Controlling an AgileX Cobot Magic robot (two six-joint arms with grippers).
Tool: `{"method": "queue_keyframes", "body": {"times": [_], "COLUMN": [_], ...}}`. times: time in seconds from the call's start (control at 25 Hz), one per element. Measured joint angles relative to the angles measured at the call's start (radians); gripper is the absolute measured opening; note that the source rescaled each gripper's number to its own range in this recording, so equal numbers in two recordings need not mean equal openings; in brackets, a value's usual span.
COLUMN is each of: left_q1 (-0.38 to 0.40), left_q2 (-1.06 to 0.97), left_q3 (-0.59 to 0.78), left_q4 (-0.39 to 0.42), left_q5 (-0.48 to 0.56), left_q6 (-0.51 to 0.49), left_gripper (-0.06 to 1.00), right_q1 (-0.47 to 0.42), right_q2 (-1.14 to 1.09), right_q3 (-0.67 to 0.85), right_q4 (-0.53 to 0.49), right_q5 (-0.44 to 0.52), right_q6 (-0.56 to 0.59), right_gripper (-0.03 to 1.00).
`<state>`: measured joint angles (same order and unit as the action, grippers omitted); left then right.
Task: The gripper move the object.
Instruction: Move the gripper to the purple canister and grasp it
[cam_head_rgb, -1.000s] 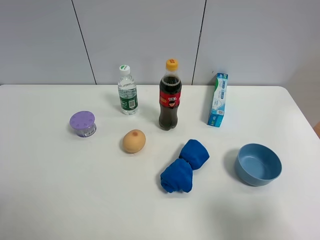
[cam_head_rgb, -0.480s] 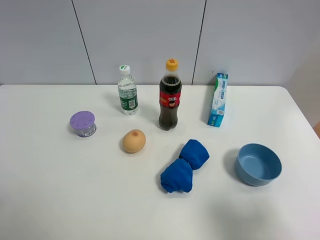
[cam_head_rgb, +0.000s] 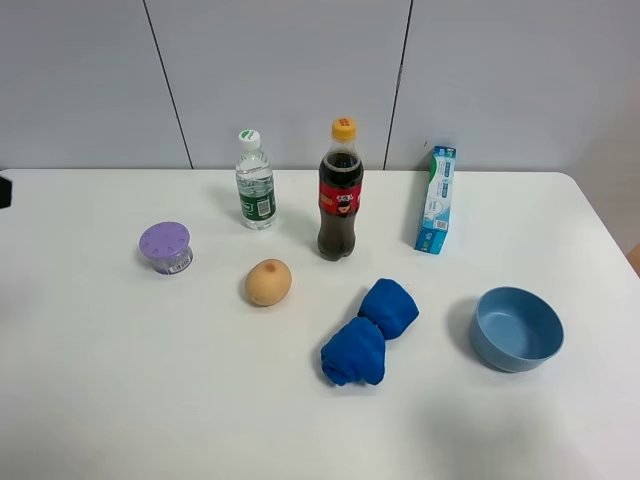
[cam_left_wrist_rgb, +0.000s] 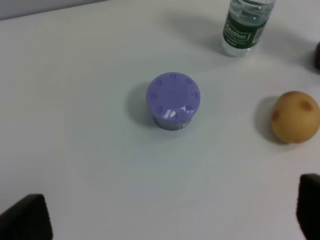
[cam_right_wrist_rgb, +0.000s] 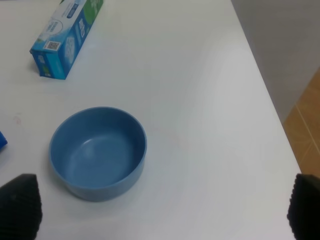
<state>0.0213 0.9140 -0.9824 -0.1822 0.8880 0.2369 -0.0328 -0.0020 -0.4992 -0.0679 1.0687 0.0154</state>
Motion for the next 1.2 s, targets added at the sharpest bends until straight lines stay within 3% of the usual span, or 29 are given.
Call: {"method": "queue_keyframes", "body": {"times": [0.28, 0.4, 0.56, 0.8, 1.2], "left_q1": [0.000, -0.005, -0.036, -0.060, -0.095], "left_q2": [0.372, 0.466, 0.552, 0.650, 0.846], "left_q3": [-0.065, -0.066, -0.066, -0.066, -0.124], "left_q4": [-0.049, -0.050, -0.051, -0.091, -0.150], "left_q5": [-0.127, -0.173, -0.243, -0.353, -0.389], "left_q6": [0.213, 0.340, 0.433, 0.455, 0.455], "left_gripper": [1.00, 1.00, 1.00, 1.00, 1.00], "right_q1": [0.000, 0.000, 0.000, 0.000, 0.000], "right_q2": [0.000, 0.000, 0.000, 0.000, 0.000], "right_q3": [0.000, 0.000, 0.000, 0.000, 0.000], "right_q4": [0.000, 0.000, 0.000, 0.000, 0.000], "right_q5": [0.000, 0.000, 0.000, 0.000, 0.000], "right_q6": [0.000, 0.000, 0.000, 0.000, 0.000], "right_gripper": [1.00, 1.00, 1.00, 1.00, 1.00]}}
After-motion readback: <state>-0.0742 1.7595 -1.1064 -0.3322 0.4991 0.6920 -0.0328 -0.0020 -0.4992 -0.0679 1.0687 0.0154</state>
